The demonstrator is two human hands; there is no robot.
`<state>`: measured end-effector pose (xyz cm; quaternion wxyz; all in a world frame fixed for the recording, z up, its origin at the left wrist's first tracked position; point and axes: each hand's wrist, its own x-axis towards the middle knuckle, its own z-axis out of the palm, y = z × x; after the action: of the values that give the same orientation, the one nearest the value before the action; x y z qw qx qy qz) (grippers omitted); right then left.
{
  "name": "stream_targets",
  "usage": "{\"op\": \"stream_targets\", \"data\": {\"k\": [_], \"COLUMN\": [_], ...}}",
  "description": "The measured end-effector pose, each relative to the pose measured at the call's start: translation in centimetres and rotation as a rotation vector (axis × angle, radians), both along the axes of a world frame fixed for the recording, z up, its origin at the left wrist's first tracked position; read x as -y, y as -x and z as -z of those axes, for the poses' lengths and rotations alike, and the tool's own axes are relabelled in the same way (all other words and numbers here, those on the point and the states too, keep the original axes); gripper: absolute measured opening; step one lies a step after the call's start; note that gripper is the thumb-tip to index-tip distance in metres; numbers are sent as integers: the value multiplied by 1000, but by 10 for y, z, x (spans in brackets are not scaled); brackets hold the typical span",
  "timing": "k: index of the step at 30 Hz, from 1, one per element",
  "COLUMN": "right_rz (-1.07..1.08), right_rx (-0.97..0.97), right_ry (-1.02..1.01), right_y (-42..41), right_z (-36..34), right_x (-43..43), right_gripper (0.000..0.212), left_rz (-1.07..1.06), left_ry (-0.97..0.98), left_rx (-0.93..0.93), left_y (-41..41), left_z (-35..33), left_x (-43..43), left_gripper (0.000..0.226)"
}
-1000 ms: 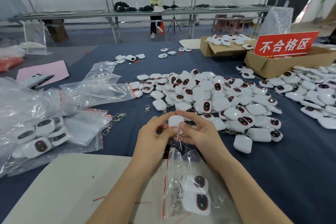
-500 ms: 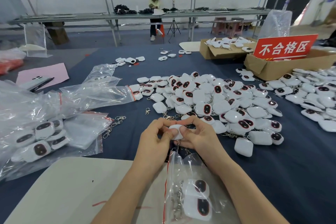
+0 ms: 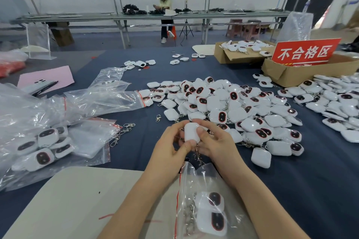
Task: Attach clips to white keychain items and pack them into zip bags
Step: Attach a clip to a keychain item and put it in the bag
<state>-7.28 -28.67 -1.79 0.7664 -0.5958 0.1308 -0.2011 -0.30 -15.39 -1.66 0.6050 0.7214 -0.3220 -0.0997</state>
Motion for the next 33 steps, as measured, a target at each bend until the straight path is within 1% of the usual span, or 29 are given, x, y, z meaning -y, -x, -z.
{"op": "stream_targets", "data": {"k": [2, 4, 6, 11, 19, 22, 25, 27, 29, 33], "right_rz": [-60, -128, -144, -93, -110, -132, -154, -163, -151, -107], "right_rx": [2, -12, -19, -37, -46, -37, -23, -15, -7, 20], "right_ry": [6, 41, 48, 53, -8, -21, -69, -79, -86, -100], "right_y": [0, 0, 0, 0, 2, 3, 2, 1, 1, 1], "right_z": [3, 5, 5, 2, -1, 1, 2, 3, 3, 1], "right_x": [2, 3, 2, 2, 3, 5, 6, 5, 4, 1], "right_gripper": [33, 42, 47, 43, 29, 28, 31, 28, 23, 23], "left_rz": [4, -37, -57, -29, -31, -25, -18, -8, -7, -2], "left_ry": [-6, -11, -8, 48, 102, 121, 127, 148, 154, 168], "left_rx": [22, 29, 25, -39, -37, -71, -85, -103, -100, -88], "left_y": [-1, -3, -4, -6, -9, -8, -8, -8, -8, -7], "left_z": [0, 1, 2, 4, 4, 2, 1, 2, 2, 0], "left_x": [0, -1, -1, -2, -4, -5, -4, -5, -4, -3], "left_gripper": [39, 38, 35, 23, 9, 9, 11, 11, 12, 18]}}
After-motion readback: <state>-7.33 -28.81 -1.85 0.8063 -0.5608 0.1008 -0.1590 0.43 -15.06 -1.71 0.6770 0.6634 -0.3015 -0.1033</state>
